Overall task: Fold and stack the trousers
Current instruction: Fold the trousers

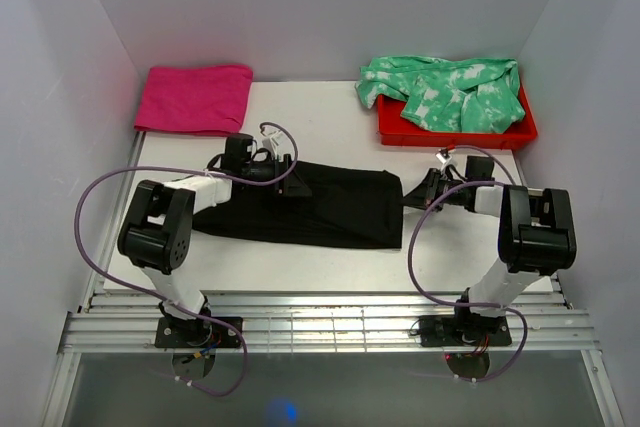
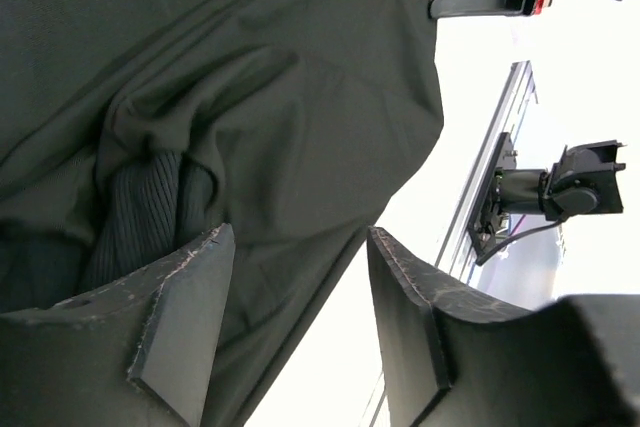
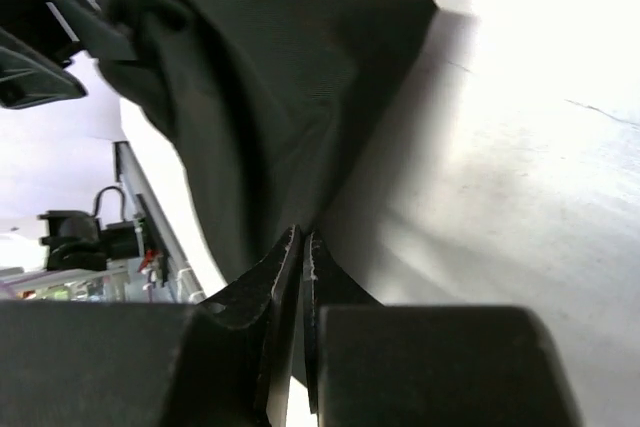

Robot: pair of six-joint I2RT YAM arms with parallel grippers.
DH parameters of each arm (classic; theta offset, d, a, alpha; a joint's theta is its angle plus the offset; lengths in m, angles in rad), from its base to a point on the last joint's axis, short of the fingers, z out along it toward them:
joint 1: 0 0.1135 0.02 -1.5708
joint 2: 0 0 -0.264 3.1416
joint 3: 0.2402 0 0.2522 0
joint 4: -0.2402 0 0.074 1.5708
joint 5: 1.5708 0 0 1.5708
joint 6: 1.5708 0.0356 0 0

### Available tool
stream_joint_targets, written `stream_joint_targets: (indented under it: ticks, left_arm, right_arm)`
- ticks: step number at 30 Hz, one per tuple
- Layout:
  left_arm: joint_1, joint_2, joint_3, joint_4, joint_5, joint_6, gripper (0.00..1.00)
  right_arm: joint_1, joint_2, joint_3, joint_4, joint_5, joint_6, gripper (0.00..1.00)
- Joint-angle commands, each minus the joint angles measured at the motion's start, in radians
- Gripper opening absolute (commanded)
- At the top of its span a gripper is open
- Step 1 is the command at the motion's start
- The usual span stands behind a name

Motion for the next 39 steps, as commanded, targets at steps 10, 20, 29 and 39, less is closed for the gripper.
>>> stream_joint_targets:
  ticks: [10,20,29,39]
  left_arm:
    - [0.105,-0.286,0.08,-0.236,0.001,0.141,0.7]
    - [0.327,-0.356,-0.02,-0.365,-0.045,0.231,0.7]
    - [0.412,-0.389,-0.138,-0.442,-0.233,0.301,0.69]
    - [0.478,-0.421,-0.205,-0.356,-0.227,0.253,0.65]
  right_arm:
    - [-0.187,-0.185,0.149,-0.331,-0.223,-0.166,0.08]
    - [-0.226,-0.343,0.187,-0.308,-0.326,-0.027,0.08]
    - [-0.184,-0.408,0.065,0.3,-0.3,0.507,0.08]
    - [0.033,-0.349,0.121,0.445,-0.09,0.648,0.08]
